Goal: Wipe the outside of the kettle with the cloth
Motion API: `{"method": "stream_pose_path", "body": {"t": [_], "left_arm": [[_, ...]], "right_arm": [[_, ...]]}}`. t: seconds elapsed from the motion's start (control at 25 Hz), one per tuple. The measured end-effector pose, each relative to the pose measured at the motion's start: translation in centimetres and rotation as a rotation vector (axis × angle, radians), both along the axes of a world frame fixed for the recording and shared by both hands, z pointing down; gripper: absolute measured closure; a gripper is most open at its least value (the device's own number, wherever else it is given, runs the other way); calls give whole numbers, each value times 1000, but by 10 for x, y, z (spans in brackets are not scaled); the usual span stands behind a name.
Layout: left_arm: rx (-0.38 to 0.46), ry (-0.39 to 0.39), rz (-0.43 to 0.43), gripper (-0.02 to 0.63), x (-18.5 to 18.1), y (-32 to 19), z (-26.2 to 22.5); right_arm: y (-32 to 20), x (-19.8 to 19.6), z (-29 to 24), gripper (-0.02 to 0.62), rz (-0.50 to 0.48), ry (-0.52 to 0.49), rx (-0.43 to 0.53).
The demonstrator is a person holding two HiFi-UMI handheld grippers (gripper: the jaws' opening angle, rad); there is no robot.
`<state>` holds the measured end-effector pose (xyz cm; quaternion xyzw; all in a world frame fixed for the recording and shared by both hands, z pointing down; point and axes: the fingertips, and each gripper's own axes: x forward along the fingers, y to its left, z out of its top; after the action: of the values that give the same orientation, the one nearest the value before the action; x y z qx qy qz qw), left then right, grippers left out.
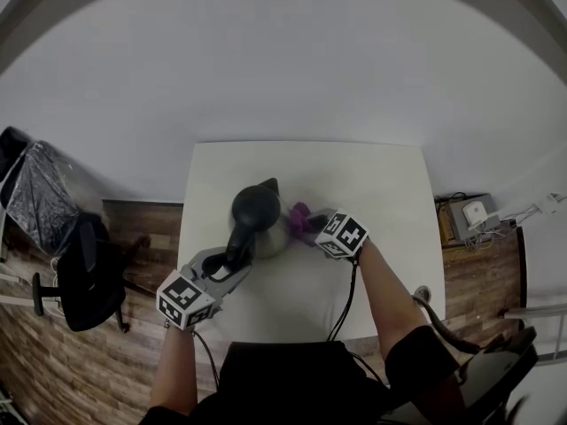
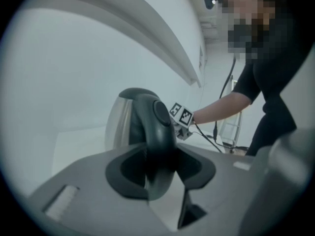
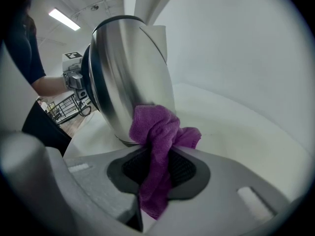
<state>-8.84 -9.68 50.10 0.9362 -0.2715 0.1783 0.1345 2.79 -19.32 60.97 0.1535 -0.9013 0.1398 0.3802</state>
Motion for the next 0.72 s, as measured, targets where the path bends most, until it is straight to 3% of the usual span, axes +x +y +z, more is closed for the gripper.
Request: {"method": "stream_pose_path", "body": {"t": [0.08, 0.28, 0.56, 0.72], "left_arm": [[-3, -13, 0, 452, 2, 1, 3], [2, -28, -29, 356, 1, 6, -1], [49, -13, -214, 337, -23, 36, -34], [-9, 61, -159, 339, 4, 71, -39]], "right_arm": [[-2, 1, -5, 503, 20, -29, 2], [-2, 6, -23, 503, 47, -81, 28], [-2, 30, -44, 503, 123, -131, 70], [-3, 40, -51, 503, 155, -152, 86]]}}
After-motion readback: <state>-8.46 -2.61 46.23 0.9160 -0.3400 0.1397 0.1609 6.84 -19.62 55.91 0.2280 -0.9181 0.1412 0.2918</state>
